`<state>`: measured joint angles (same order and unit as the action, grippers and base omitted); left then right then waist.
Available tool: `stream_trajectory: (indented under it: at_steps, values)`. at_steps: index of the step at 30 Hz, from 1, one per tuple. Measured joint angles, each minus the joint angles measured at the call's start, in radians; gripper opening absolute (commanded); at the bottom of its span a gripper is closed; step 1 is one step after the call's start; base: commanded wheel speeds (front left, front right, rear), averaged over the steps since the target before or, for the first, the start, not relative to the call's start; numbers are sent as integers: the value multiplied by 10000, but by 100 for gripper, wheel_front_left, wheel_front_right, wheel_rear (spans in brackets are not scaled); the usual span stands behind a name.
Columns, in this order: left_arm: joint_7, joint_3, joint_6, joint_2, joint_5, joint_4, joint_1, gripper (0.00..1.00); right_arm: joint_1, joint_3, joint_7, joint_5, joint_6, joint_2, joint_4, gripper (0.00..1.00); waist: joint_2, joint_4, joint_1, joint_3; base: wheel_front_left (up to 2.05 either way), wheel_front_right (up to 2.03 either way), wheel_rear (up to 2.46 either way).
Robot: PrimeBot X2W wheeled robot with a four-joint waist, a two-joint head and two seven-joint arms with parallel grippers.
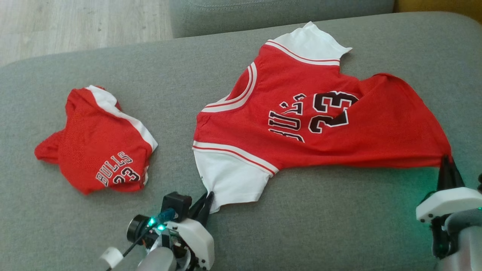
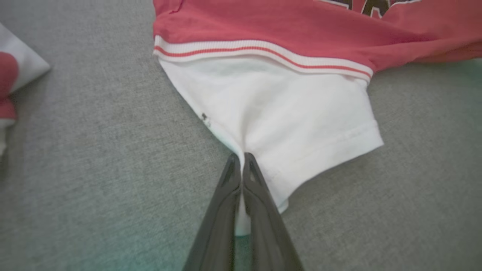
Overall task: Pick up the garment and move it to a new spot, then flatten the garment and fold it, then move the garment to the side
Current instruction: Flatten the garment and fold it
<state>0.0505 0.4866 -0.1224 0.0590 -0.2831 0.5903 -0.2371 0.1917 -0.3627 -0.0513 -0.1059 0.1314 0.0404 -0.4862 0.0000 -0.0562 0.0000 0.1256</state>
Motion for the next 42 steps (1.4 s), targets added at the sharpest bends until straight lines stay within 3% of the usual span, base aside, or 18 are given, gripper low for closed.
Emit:
stream_trajectory:
  at_steps: [5, 10, 19, 27, 39, 42]
  values:
    - [-978, -144, 36, 42, -136, -552, 212, 0, -3, 75, 75, 0, 0, 0, 489, 0, 0, 73, 0, -186, 0, 0, 0]
    - [-1864, -800, 360, 35, -629, -1434, 160, 0, -10, 479, 407, -173, 0, -4, 1124, 0, 0, 160, 0, -424, 0, 0, 0]
    - [-2205, -1714, 337, 111, -1592, -3593, -654, 0, 412, 1016, 1181, -322, 0, 92, 2690, 0, 0, 138, 0, -721, 0, 0, 0]
    - [-1931, -2857, 616, 132, -2621, -5287, -2461, 0, 1918, 1578, 1501, -972, 0, 368, 4107, 0, 0, -1, 0, -1149, 0, 0, 0]
    - [-700, -3691, 1283, 297, -3557, -7095, -2578, 0, 2285, 1904, 2920, -1693, 0, 625, 5990, 0, 0, 78, 0, -1411, 0, 0, 0]
    - [-176, -3588, 1313, 667, -3448, -7256, -2580, 0, 2266, 1624, 3382, -1833, 0, 548, 6263, 0, 0, 100, -1, -1262, 0, 0, 0]
